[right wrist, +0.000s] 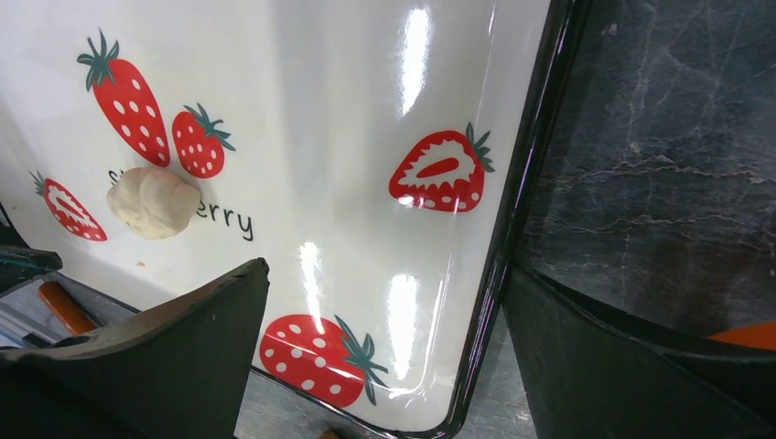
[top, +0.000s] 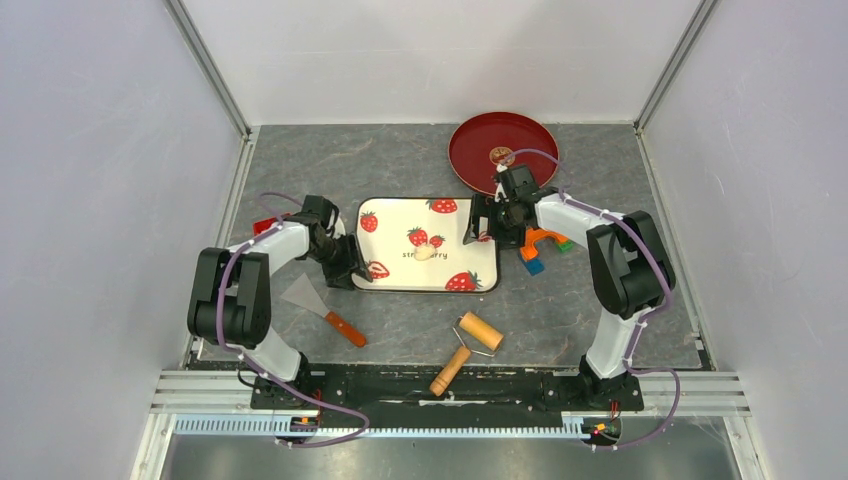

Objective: Roll out the dumpling wrappers from the dough

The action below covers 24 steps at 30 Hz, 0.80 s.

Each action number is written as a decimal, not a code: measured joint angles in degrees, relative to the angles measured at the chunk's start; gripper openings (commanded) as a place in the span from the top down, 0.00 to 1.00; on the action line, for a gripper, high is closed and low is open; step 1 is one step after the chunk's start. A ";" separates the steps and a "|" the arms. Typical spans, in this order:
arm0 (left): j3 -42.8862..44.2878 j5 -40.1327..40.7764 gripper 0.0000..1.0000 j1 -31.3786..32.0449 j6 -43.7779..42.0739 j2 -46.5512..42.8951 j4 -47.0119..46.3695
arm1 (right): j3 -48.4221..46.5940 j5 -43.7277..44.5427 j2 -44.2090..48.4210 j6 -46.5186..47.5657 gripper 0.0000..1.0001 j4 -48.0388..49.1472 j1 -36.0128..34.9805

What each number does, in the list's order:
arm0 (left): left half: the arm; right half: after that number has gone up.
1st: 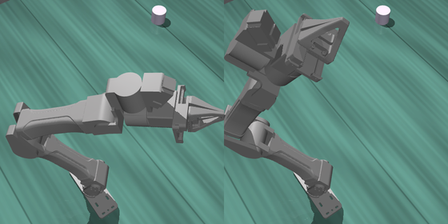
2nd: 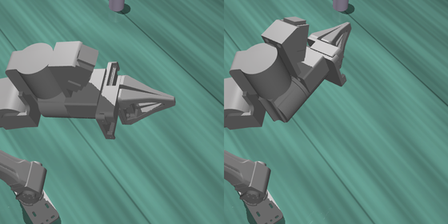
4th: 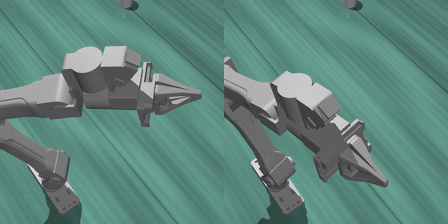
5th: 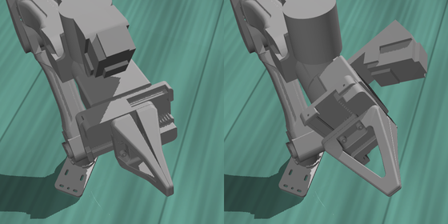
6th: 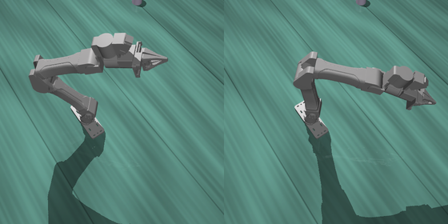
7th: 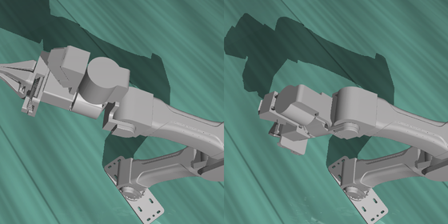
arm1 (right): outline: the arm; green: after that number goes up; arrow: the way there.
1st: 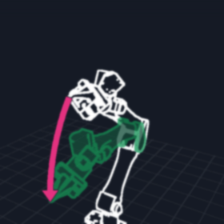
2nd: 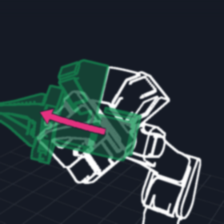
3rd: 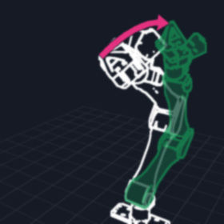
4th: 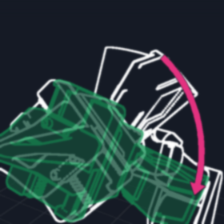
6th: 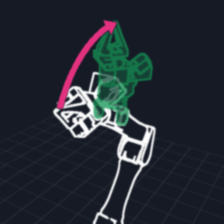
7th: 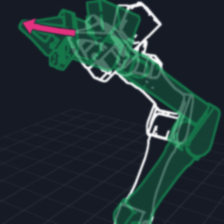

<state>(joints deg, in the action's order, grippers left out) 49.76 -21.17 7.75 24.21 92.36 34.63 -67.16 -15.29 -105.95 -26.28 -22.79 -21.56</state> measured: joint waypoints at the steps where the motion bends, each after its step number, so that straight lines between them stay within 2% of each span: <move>1: -0.11 -0.24 0.42 0.07 0.02 0.00 -0.07 | 0.00 -0.02 0.00 -0.02 0.02 0.04 0.04; 10: -1.01 -0.04 0.37 0.96 0.11 -1.05 -0.48 | -0.83 1.66 -0.04 1.62 0.02 -1.16 0.02; 19: 1.01 10.45 0.37 1.70 -0.42 -3.82 3.96 | -6.78 8.11 0.61 5.20 0.02 -5.09 -0.15; 24: 3.28 10.45 0.37 1.73 -2.34 -7.23 4.35 | -5.29 9.09 4.98 5.35 0.02 -5.25 0.07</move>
<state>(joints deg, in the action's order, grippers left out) 53.04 -10.72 9.47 21.87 85.12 38.98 -72.44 -6.20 -100.97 -20.93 -28.03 -21.50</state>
